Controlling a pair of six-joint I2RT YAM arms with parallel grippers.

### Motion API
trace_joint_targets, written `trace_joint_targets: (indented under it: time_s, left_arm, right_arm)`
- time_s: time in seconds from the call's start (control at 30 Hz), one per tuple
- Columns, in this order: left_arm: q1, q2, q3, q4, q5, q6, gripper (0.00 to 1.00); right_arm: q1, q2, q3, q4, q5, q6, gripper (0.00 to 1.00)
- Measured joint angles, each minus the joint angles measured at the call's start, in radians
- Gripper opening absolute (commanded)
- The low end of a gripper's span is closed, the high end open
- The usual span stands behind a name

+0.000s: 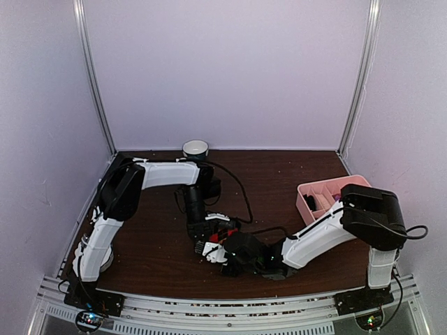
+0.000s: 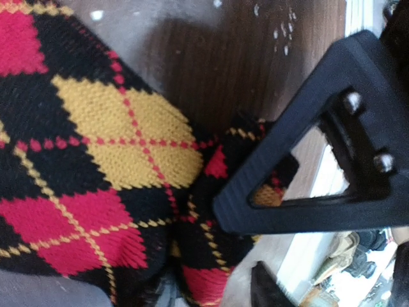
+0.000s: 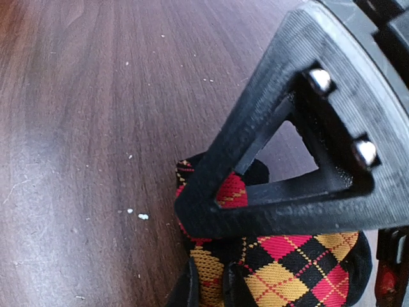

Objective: Roll the socks
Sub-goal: Roll the sock.

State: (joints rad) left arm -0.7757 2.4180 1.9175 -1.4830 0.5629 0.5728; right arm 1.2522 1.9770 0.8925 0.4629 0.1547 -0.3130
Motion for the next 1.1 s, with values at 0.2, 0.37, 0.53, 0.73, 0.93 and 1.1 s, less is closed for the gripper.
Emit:
trace_joint_targets:
  time_s: [0.2, 0.37, 0.53, 0.73, 0.93, 1.1]
  left_arm:
    - [0.027, -0.131, -0.165, 0.150, 0.004, -0.006, 0.55]
    - [0.075, -0.373, -0.408, 0.390, -0.034, 0.018, 0.56]
    - [0.069, -0.554, -0.587, 0.578, -0.032, 0.087, 0.56]
    - [-0.014, -0.566, -0.655, 0.701, -0.061, 0.165, 0.55]
    - [-0.050, -0.568, -0.656, 0.835, -0.137, 0.208, 0.55]
    - [-0.109, -0.568, -0.695, 0.903, -0.171, 0.257, 0.54]
  right_arm:
    - [-0.040, -0.005, -0.050, 0.077, -0.079, 0.130, 0.02]
    - [-0.093, -0.011, -0.128, 0.199, -0.183, 0.259, 0.02]
    - [-0.150, 0.001, -0.184, 0.317, -0.304, 0.383, 0.02]
    - [-0.193, 0.036, -0.193, 0.390, -0.410, 0.454, 0.03]
    - [-0.216, 0.044, -0.191, 0.403, -0.469, 0.493, 0.03]
    - [-0.236, 0.050, -0.188, 0.406, -0.518, 0.510, 0.04]
